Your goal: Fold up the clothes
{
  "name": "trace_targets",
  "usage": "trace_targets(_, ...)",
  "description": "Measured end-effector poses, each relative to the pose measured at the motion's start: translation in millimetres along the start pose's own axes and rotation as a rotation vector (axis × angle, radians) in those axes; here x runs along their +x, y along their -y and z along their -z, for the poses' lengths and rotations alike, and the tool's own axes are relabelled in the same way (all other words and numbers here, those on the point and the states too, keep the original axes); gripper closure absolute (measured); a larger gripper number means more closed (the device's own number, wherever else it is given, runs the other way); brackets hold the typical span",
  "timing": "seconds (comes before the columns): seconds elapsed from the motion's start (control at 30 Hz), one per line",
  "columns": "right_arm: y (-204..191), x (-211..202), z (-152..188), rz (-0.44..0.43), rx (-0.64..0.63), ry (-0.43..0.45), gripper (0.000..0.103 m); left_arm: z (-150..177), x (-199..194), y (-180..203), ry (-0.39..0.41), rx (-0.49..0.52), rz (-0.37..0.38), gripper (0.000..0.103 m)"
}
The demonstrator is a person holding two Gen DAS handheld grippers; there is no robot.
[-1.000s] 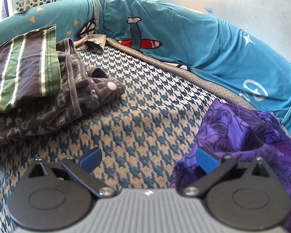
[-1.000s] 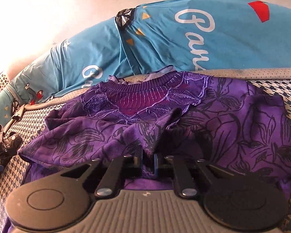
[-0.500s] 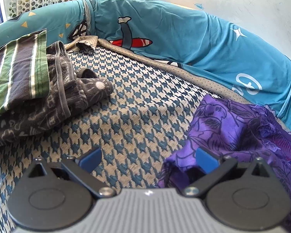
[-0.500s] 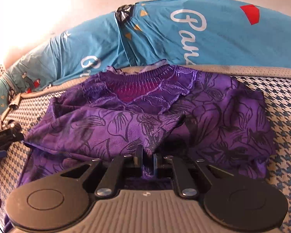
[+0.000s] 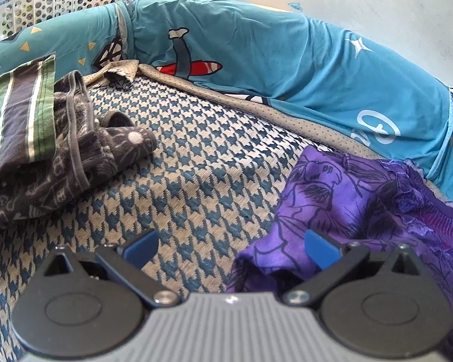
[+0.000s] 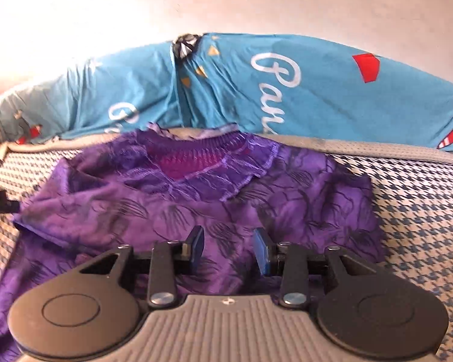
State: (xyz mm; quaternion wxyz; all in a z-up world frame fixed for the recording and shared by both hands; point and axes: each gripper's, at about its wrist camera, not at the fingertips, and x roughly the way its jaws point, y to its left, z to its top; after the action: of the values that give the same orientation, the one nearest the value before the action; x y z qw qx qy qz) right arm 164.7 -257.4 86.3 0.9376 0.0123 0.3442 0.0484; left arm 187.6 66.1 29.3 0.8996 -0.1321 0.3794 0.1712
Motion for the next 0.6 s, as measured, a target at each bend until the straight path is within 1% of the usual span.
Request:
trace_targets(0.1,-19.4,9.1,1.3,-0.079,-0.021,-0.002,0.068,3.1,4.0,11.7,-0.008,0.04,0.002,0.0)
trace_targets(0.13,-26.1,12.5,2.0,-0.104,-0.03,-0.004,0.068,4.3,5.7,13.5,-0.009,0.046,-0.009,0.0)
trace_targets(0.23,-45.8,23.9,5.4,-0.084,-0.072,0.006,0.068,7.9,11.5,17.5,-0.013,0.069,-0.051,0.0)
trace_targets(0.3,-49.9,30.8,7.1,-0.086,-0.055,-0.004,0.068,11.0,17.4,17.0,-0.03,0.087,-0.081,0.0)
trace_targets(0.33,-50.6,35.3,8.3,-0.098,-0.037,-0.021,0.068,13.1,21.0,16.1,-0.045,0.094,-0.094,0.0)
trace_targets(0.4,-54.2,45.5,11.8,-0.112,-0.047,-0.069,0.068,17.4,28.8,14.4,-0.08,0.106,-0.101,0.0)
trace_targets(0.47,-58.7,55.2,17.8,-0.101,-0.083,-0.142,0.067,18.9,30.0,12.1,-0.077,0.098,-0.094,0.0)
trace_targets(0.6,-61.5,59.5,22.2,-0.087,-0.102,-0.18,0.066,13.3,24.8,11.8,-0.071,0.073,-0.071,0.0)
